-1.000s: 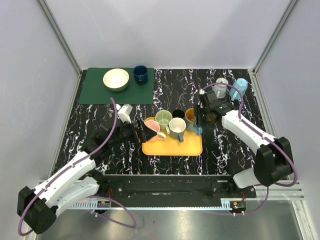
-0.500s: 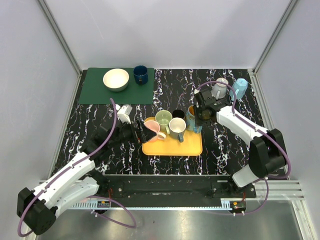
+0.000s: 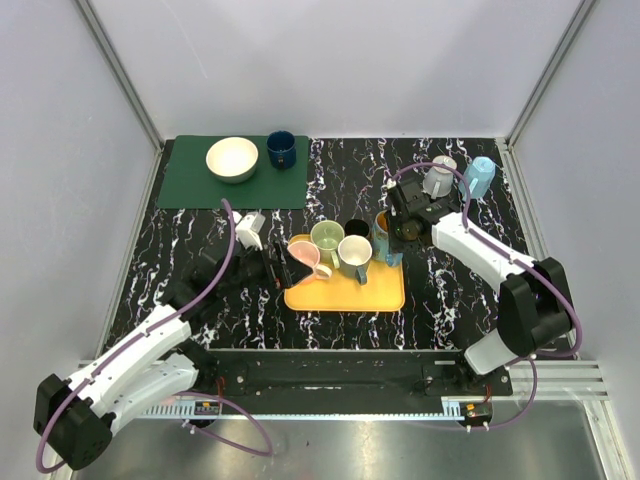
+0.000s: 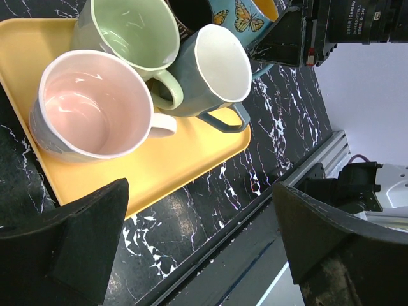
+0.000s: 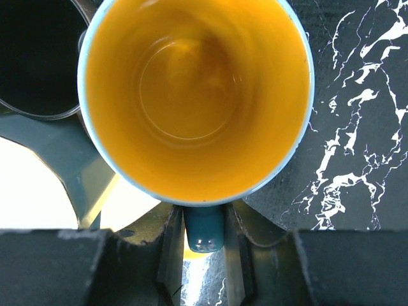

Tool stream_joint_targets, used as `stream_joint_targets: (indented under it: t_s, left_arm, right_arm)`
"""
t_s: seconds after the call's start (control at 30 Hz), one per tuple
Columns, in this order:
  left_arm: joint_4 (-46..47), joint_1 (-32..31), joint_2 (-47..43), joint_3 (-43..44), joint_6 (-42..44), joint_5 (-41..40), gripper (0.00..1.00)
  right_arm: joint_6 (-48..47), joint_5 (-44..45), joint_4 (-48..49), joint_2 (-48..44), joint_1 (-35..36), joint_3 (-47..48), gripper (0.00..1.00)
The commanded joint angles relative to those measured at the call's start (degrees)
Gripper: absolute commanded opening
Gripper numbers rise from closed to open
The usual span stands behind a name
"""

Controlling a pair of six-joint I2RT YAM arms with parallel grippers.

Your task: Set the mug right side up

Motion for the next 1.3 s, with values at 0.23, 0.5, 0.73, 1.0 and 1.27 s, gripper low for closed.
stream_joint_targets:
  t_s: [0.23,0.5,0.73,1.0,1.27]
  left_arm:
    - [3.7,0.2,-1.2,0.5,-0.9,-1.5,0.96]
    - [4.7,0.2,-0.8,3.0,-1.6,-4.5,0.96]
    - [14.7,0.2,-1.6,2.4,-11.3,-5.5,0.99]
    - [51.0,0.1,-0.1,-3.9,-26.5,4.2,0.99]
    - [63.0,-3.5,10.1,-0.8,-27.3,5.8,0.99]
  right_arm:
    - [2.9,6.9,-1.9,-12.8,0.2,1.5,0.0]
    - [5.2,5.5,-8.1,-19.6,0.1,9.2,0.0]
    - [15.3,-9.2,1.4,-27.4,0.1,10.9,0.0]
    - [37.5,-23.4,41.6,-35.6,0.1,-7.4,0.0]
    - [49.6,-30.2,60.3,-31.9,0.2,-12.3,0.0]
